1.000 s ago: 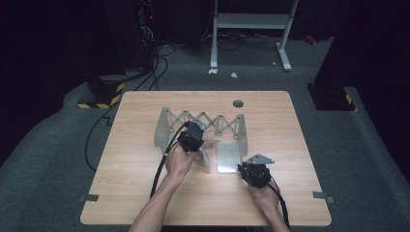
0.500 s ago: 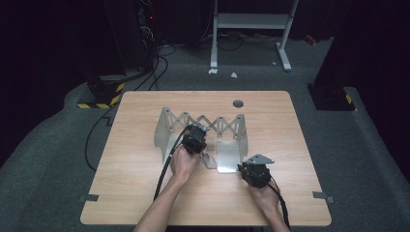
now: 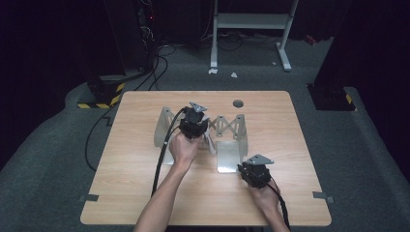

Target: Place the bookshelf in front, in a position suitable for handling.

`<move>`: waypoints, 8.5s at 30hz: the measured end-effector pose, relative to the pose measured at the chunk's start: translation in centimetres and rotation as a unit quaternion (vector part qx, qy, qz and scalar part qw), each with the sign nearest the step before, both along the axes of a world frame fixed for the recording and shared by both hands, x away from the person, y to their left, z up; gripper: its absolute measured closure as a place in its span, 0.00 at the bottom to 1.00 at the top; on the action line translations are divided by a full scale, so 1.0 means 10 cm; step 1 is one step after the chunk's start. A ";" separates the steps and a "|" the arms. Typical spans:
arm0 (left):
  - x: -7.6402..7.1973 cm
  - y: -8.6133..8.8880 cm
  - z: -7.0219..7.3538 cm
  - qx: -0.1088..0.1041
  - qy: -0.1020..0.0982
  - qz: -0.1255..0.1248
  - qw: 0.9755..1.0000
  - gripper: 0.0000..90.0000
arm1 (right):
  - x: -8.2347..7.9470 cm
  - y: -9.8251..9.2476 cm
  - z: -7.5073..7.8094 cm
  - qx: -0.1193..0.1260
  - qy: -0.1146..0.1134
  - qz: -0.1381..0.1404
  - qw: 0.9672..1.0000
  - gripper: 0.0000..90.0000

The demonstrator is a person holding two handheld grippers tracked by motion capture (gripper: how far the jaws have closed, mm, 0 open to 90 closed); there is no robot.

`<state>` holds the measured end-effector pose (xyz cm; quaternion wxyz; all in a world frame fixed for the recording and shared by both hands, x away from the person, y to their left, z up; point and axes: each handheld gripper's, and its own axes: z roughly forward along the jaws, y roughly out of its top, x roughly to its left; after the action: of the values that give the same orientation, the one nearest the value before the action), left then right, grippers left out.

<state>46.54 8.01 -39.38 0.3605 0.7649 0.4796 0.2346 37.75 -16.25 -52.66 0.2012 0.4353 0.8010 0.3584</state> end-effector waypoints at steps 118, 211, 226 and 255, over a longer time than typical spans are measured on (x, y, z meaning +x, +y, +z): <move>-0.34 -0.24 -0.83 -0.012 0.131 -0.120 0.984 0.88 | 0.01 -0.01 0.00 0.006 0.004 0.000 1.000 0.84; -0.63 0.24 -0.75 0.034 0.122 -0.090 0.988 0.41 | 0.01 -0.02 0.00 0.010 0.007 0.003 1.000 0.84; -0.81 0.67 -0.64 0.030 0.097 -0.039 0.994 0.47 | 0.01 -0.01 0.00 0.007 0.005 0.003 1.000 0.83; -1.05 1.41 -0.92 0.001 0.091 0.070 0.993 0.50 | 0.01 0.00 0.00 0.006 0.004 0.003 1.000 0.78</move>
<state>36.09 22.09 -48.60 0.2974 0.7480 0.5625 0.1886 37.87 -16.23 -52.68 0.1942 0.4352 0.8011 0.3622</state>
